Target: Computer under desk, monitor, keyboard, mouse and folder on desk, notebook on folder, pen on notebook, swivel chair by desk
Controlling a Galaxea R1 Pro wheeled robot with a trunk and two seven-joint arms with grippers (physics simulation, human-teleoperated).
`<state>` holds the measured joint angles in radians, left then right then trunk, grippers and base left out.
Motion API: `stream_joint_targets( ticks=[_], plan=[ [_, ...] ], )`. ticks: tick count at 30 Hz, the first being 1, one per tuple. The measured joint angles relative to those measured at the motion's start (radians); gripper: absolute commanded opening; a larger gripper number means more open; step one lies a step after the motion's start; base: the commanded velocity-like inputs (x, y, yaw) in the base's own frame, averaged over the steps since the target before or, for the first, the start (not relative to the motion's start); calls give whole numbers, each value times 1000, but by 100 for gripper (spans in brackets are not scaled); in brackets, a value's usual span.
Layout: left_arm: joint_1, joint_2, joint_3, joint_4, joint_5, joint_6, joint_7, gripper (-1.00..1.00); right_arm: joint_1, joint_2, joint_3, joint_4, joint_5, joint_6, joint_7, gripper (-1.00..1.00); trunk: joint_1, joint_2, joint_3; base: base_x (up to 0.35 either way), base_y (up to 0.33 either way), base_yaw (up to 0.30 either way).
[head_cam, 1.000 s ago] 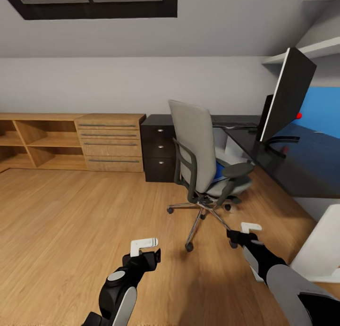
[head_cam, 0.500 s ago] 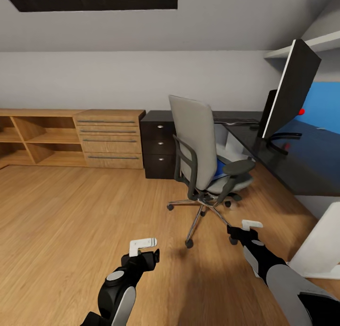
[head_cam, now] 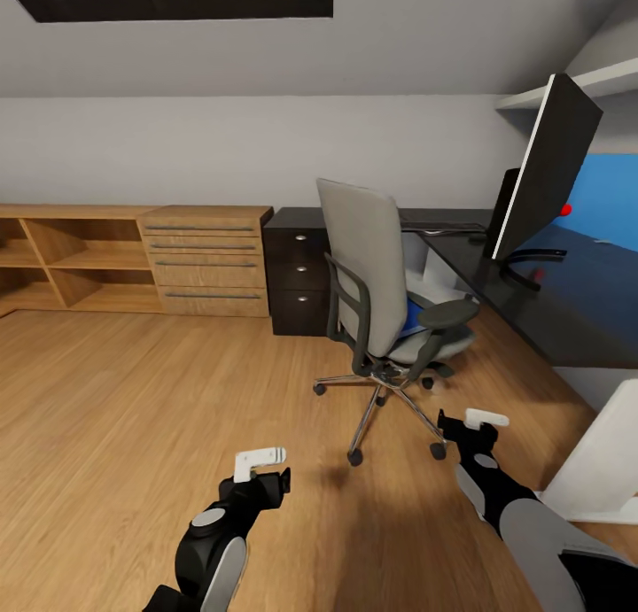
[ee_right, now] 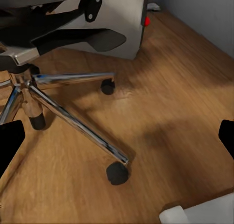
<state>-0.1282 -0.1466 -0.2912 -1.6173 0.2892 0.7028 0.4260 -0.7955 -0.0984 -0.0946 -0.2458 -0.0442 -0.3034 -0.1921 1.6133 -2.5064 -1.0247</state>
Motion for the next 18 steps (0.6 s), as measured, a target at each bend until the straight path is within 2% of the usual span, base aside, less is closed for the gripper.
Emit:
stream_joint_targets(
  ticks=[6, 7, 9, 18],
  plan=[
    [0, 2, 9, 0, 1, 0, 0, 100, 0, -2, 0, 1, 1, -2, 0, 100, 0, 0, 0, 0, 0, 0],
    [0, 2, 10, 0, 1, 0, 0, 100, 0, -4, 0, 1, 3, -3, 1, 100, 0, 0, 0, 166, 0, 0],
    [0, 2, 35, 0, 1, 2, -2, 100, 2, -9, 0, 2, 8, -24, -1, 100, 0, 0, 0, 267, -27, 0],
    [0, 2, 46, 0, 12, 2, -3, 100, 2, -10, 0, 2, 7, -26, -2, 100, 0, 0, 0, 82, -5, 0]
  ],
)
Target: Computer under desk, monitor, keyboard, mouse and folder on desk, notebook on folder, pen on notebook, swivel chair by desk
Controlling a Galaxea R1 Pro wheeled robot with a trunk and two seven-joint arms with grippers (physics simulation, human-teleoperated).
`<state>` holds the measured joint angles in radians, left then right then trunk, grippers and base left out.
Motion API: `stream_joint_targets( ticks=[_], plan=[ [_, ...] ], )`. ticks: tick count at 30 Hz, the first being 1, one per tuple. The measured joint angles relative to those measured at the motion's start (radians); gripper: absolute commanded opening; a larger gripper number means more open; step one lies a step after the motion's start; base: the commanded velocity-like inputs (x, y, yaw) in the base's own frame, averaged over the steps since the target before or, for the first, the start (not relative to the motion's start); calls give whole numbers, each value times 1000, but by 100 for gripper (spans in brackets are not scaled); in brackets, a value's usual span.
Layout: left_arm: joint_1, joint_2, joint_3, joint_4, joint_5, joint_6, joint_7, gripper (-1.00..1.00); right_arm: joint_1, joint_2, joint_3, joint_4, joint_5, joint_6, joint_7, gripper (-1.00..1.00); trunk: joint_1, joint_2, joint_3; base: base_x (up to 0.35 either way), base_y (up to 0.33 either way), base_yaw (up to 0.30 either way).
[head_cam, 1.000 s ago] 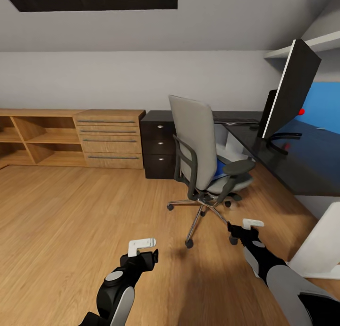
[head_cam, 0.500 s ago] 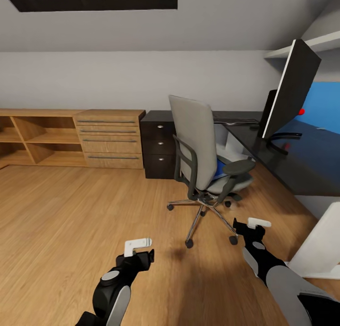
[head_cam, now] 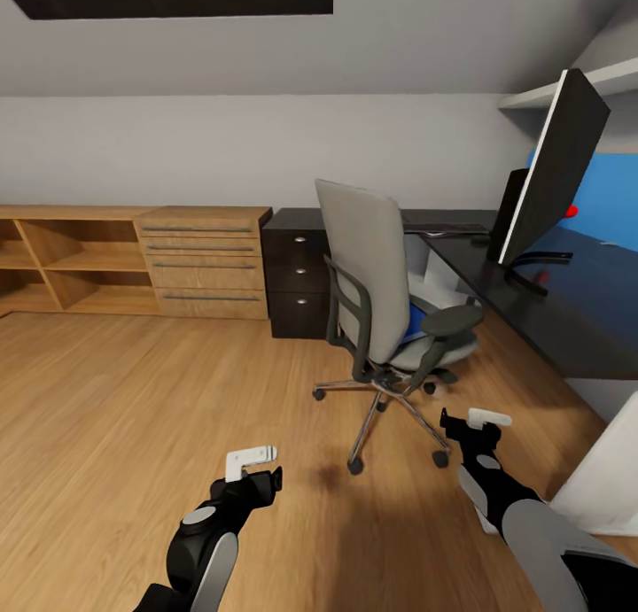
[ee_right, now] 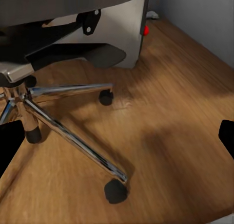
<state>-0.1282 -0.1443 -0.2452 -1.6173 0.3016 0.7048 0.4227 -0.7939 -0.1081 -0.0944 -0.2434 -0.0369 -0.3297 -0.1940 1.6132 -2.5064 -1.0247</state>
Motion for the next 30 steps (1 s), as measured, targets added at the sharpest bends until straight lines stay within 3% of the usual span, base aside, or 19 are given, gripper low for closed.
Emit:
stream_joint_targets(
  ticks=[8, 17, 22, 30],
  plan=[
    [0, 7, 1, 0, 1, 0, 0, 100, 0, -3, 0, 0, -1, 1, -2, 100, 0, 0, 0, 94, -4, 0],
    [0, 14, 1, 0, 1, 0, 0, 100, 0, -26, -1, 0, -4, 3, -4, 100, 0, 0, 0, 56, -101, 0],
    [0, 14, 34, 0, 1, 0, -1, 100, 0, -33, -1, 0, -5, 5, -2, 100, 0, 0, 0, 140, -3, 0],
    [0, 14, 40, 0, 2, 0, 0, 100, 0, -33, -1, 0, -5, 5, -2, 100, 0, 0, 0, 118, 0, 0]
  ],
)
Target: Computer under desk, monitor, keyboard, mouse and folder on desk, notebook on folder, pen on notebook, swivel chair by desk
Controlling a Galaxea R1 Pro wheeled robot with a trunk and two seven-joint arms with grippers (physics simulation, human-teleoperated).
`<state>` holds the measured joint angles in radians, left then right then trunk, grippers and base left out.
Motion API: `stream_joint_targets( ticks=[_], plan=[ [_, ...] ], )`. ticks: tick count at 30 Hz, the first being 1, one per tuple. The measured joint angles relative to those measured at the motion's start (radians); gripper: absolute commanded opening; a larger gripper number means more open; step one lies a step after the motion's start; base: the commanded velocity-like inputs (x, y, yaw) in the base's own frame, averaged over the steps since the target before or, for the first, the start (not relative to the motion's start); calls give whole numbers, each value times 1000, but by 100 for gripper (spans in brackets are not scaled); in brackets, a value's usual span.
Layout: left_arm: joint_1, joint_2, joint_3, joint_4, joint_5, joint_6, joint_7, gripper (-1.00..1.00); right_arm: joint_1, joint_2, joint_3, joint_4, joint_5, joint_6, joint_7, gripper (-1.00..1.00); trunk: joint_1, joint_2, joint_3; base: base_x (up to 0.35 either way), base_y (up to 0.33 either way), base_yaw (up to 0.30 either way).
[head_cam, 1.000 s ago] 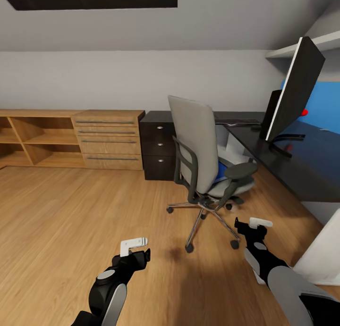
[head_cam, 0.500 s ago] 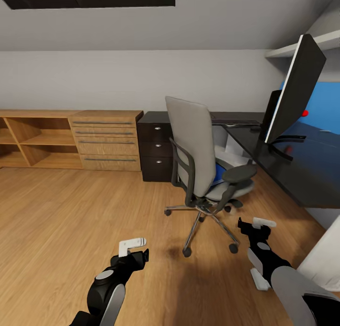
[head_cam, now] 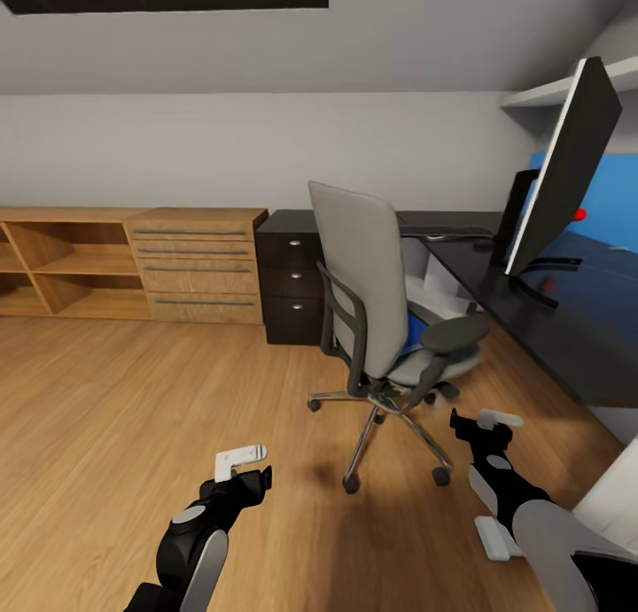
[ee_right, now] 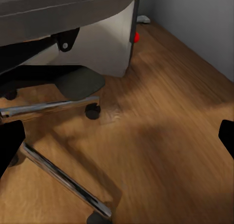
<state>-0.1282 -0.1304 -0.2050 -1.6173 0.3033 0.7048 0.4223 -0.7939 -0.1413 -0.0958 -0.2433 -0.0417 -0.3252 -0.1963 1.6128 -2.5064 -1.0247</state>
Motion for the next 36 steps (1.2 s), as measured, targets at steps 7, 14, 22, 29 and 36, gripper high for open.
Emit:
stream_joint_targets(
  ticks=[7, 14, 22, 29, 36],
  plan=[
    [0, 0, 0, 0, 0, 0, 0, 100, 0, 0, 0, 0, 0, 0, 0, 100, 0, 0, 0, 133, 0, 0],
    [0, 0, 2, 0, -1, -1, 1, 100, 0, -1, -1, -1, 0, 1, 0, 100, 0, 0, 0, 164, -13, 0],
    [0, 0, 11, 1, -3, 0, 1, 100, 0, -1, 0, -2, 0, 1, -1, 100, 0, 0, 0, 61, 0, 0],
    [0, 0, 24, 2, -1, 0, 1, 100, 0, -1, -1, -2, 0, 1, -1, 100, 0, 0, 0, 100, 0, 0],
    [0, 0, 28, 3, -1, 0, 1, 100, 0, -1, -4, -1, -1, 1, -3, 100, 0, 0, 0, 55, -11, 0]
  ],
)
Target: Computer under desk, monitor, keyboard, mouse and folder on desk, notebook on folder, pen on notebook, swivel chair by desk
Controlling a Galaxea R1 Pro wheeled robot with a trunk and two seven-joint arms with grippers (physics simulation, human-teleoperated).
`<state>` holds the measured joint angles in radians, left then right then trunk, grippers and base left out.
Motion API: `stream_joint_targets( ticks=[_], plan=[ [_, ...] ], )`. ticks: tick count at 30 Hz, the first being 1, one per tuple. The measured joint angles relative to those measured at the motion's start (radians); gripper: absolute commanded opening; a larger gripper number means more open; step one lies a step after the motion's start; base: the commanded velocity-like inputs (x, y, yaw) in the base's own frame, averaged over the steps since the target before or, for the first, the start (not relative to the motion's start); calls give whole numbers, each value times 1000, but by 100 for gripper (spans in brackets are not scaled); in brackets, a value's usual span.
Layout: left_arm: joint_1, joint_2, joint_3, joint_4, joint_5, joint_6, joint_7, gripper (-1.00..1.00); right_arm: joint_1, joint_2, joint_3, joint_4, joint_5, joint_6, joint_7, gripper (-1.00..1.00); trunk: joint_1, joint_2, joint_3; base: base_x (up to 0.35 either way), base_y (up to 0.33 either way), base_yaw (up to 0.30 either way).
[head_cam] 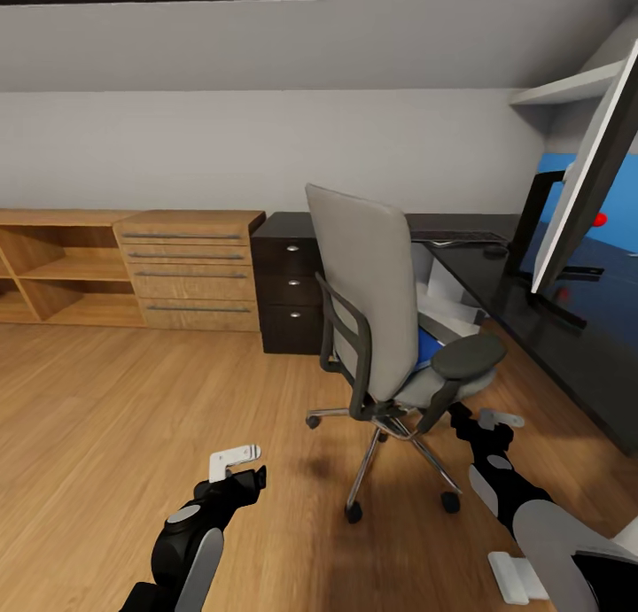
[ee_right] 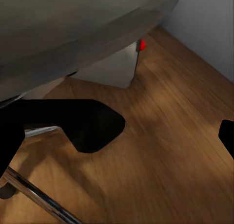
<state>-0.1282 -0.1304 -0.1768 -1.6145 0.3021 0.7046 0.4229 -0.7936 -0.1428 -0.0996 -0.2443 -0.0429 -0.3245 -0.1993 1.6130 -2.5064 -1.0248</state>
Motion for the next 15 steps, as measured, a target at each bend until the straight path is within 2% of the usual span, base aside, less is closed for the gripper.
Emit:
stream_joint_targets(
  ticks=[15],
  plan=[
    [0, -2, -2, 0, -1, 0, 1, 100, 0, 8, 5, -1, 1, -4, 2, 100, 0, 0, 0, 8, -2, 0]
  ],
)
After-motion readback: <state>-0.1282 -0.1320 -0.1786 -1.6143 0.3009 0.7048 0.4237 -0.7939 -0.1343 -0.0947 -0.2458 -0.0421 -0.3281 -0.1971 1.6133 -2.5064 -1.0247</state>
